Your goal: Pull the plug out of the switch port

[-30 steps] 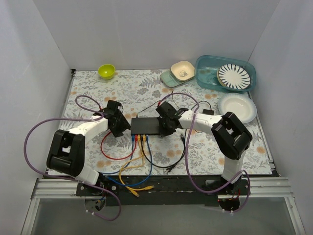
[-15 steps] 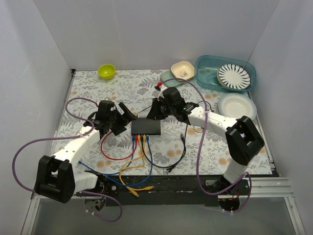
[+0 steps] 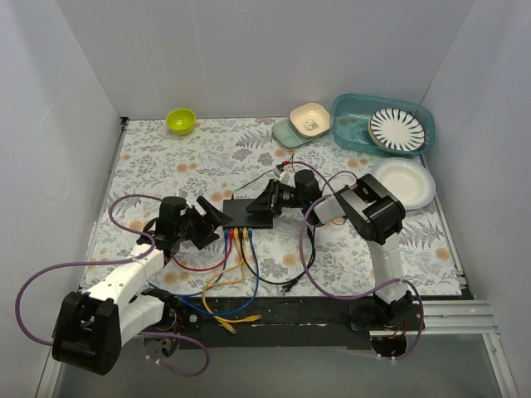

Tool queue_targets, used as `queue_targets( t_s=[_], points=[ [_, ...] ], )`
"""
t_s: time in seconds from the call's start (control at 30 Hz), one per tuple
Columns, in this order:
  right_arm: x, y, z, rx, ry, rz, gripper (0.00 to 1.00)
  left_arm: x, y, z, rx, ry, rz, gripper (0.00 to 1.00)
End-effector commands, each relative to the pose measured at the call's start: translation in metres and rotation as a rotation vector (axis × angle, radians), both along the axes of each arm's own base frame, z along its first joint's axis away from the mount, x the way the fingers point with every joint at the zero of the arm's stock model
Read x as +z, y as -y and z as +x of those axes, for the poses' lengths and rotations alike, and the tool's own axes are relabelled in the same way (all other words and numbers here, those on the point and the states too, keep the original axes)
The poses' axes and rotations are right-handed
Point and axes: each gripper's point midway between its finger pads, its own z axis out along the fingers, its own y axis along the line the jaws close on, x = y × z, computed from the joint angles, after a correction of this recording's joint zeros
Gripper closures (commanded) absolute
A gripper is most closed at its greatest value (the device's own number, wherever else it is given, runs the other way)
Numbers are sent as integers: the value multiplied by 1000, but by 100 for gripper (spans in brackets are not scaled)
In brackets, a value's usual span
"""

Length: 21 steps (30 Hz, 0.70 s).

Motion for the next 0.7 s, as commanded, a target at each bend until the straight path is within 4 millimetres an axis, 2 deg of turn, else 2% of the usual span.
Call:
queue_targets(
  t_s=[0.0, 0.03, 0.07, 0.13, 0.17, 0.23, 0.3, 0.37, 0.47, 0.53, 0.67],
  points=[
    [37, -12, -4, 93, 148, 8, 74, -1, -10, 7, 44, 44, 28, 21],
    [20, -11, -4, 105, 82, -110, 76, -3, -12, 7, 45, 52, 42, 21],
    [9, -10, 0, 109, 173, -192, 78, -4, -13, 7, 42, 56, 49, 21],
    [-2, -6, 0, 131, 165, -313, 77, -5, -13, 8, 31, 69, 58, 21],
    [-10, -2, 4, 123, 185, -365, 70, -8, -14, 7, 32, 65, 64, 20],
    [-17, 2, 7, 114, 183, -417, 64, -14, -12, 5, 21, 66, 59, 19],
    [-27, 7, 8, 130, 185, -476, 66, -17, -11, 4, 21, 71, 45, 19],
    [-35, 10, 8, 140, 174, -506, 73, -21, -11, 3, 25, 64, 41, 20],
    [-41, 10, 5, 151, 161, -514, 83, -31, -13, 3, 46, 26, 39, 29],
    [-43, 10, 3, 154, 154, -517, 86, -34, -13, 7, 52, 26, 34, 40],
    [-30, -4, 3, 163, 217, -506, 89, -35, -16, 9, 79, 24, 27, 44]
  ],
)
